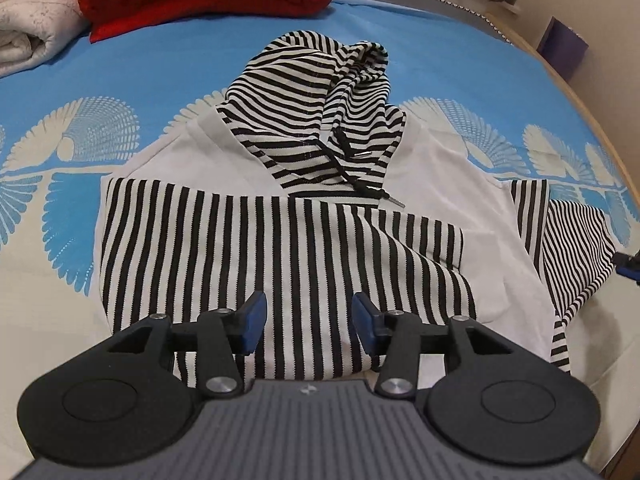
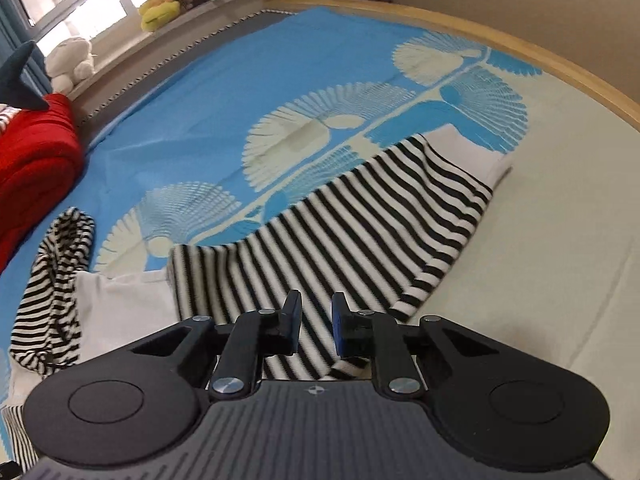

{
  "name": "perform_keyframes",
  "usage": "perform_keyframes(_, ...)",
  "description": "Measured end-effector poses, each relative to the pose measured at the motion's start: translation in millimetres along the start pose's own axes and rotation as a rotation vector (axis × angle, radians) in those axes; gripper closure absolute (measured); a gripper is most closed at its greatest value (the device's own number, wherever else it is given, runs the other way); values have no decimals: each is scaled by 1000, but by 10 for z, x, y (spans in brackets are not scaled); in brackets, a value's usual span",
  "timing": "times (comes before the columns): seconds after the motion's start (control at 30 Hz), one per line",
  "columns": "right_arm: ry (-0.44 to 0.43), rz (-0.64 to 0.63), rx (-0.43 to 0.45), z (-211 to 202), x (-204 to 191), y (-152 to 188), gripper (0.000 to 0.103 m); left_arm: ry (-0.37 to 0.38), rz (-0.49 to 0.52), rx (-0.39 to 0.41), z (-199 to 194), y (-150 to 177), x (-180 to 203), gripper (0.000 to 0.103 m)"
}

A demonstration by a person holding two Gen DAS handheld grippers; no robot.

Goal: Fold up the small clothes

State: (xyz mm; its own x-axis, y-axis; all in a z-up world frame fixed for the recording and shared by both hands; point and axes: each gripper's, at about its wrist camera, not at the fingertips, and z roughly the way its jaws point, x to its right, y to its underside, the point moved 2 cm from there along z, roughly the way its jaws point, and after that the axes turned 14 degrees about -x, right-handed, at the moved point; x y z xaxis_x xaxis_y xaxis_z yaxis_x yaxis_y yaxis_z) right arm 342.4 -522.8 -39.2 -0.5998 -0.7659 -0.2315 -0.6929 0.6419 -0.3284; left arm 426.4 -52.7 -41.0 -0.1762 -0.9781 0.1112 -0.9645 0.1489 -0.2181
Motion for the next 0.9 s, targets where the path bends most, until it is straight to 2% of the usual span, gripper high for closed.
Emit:
perform_keyframes(0.1,22,2,-36,100,85,-22,78,5,1,-3,11,-11,13,51)
perform_keyframes(0.27,43,20,-49,188,249,-85,77,2,-19,-3,18,-35,-42,51)
perform_keyframes(0.53,20,217,-10,344,867,-379,73,16,-29,-2,-10,-46,-118,51)
perform_keyframes(0.7,23,296,-25,557,1047,-448,69,25,-52,-2,-19,-49,-188,51)
perform_keyframes(0.87,29,300,11,685,1044,-471,69,31,-60,4,-39,-51,-242,51)
perform_keyframes(0.9,30,298,22,683,1041,-482,79,30,-62,5,-43,-50,-256,51)
